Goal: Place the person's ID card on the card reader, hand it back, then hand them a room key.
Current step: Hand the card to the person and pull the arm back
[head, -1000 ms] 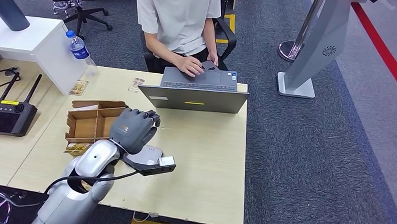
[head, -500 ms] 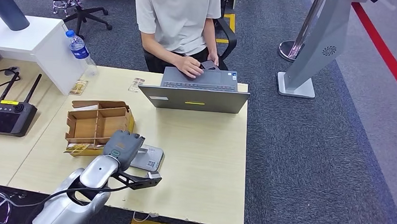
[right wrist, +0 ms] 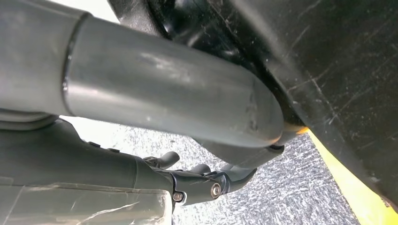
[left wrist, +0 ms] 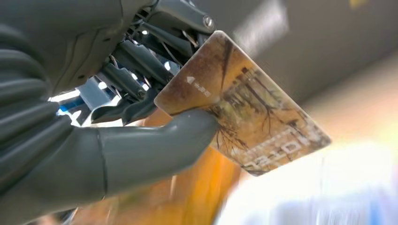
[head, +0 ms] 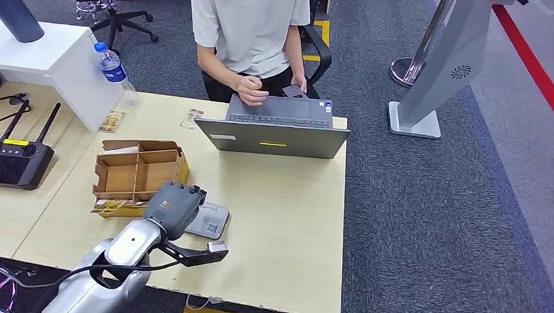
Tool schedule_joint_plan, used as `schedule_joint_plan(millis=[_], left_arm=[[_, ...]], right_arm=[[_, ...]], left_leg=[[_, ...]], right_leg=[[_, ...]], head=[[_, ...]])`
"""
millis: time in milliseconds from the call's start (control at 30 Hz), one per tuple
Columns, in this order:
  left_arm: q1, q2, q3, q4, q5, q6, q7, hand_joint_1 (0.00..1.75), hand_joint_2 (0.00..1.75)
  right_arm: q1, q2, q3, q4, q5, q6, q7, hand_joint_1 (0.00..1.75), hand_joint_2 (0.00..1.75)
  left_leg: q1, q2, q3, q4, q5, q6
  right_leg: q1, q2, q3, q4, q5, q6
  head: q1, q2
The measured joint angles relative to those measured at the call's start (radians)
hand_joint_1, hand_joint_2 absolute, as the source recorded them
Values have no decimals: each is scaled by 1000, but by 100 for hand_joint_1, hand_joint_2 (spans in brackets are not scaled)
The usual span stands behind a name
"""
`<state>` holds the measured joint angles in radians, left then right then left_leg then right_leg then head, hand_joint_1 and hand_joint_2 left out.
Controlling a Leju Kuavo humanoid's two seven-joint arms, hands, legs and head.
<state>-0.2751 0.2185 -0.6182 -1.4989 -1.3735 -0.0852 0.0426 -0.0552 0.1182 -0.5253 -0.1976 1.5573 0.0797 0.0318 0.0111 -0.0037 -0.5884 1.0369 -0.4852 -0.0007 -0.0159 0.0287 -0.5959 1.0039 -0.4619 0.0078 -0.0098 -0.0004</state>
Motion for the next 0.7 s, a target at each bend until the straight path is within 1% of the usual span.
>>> schedule_joint_plan(millis=[100,200,267,333,400,500,600,700], left_arm=[[-2,-42,11,-87,-27,106,22,175,175],[-24,-79,54,-180,-60,144,22,175,175],[-65,-93,108,-219,-92,139,26,175,175],[-120,-99,174,-232,-125,107,33,175,175],[-178,-100,242,-221,-147,75,35,175,175],[-248,-97,320,-178,-159,65,27,175,175],[-284,-96,362,-144,-162,63,18,175,175],[-304,-96,376,-123,-162,57,9,175,175]], right_arm=[[-1,2,-8,0,-1,18,27,0,0],[-2,3,-10,0,1,30,29,0,0],[-3,3,-9,0,3,37,26,0,0],[-4,3,-6,0,5,43,25,0,0],[-6,2,0,0,6,49,24,0,0],[-7,0,11,0,7,53,24,0,0],[-8,-2,16,0,8,53,24,0,0],[-8,-2,18,0,8,53,24,0,0]], left_leg=[[0,0,0,0,0,0],[0,0,0,1,-1,1],[0,0,0,1,-1,1],[0,0,0,0,0,0],[0,1,0,0,0,-1],[1,2,1,0,1,-1],[1,1,0,0,2,-1],[0,1,0,0,1,-1]], right_leg=[[0,0,1,0,0,0],[0,0,0,-1,0,0],[0,0,0,-1,0,0],[0,0,0,0,0,0],[0,0,-1,0,1,-1],[1,1,-1,1,1,-2],[1,1,-1,1,1,-2],[0,1,-1,1,1,-2]], head=[[0,0],[0,0],[0,0],[0,0],[0,0],[0,0],[0,0],[0,0]])
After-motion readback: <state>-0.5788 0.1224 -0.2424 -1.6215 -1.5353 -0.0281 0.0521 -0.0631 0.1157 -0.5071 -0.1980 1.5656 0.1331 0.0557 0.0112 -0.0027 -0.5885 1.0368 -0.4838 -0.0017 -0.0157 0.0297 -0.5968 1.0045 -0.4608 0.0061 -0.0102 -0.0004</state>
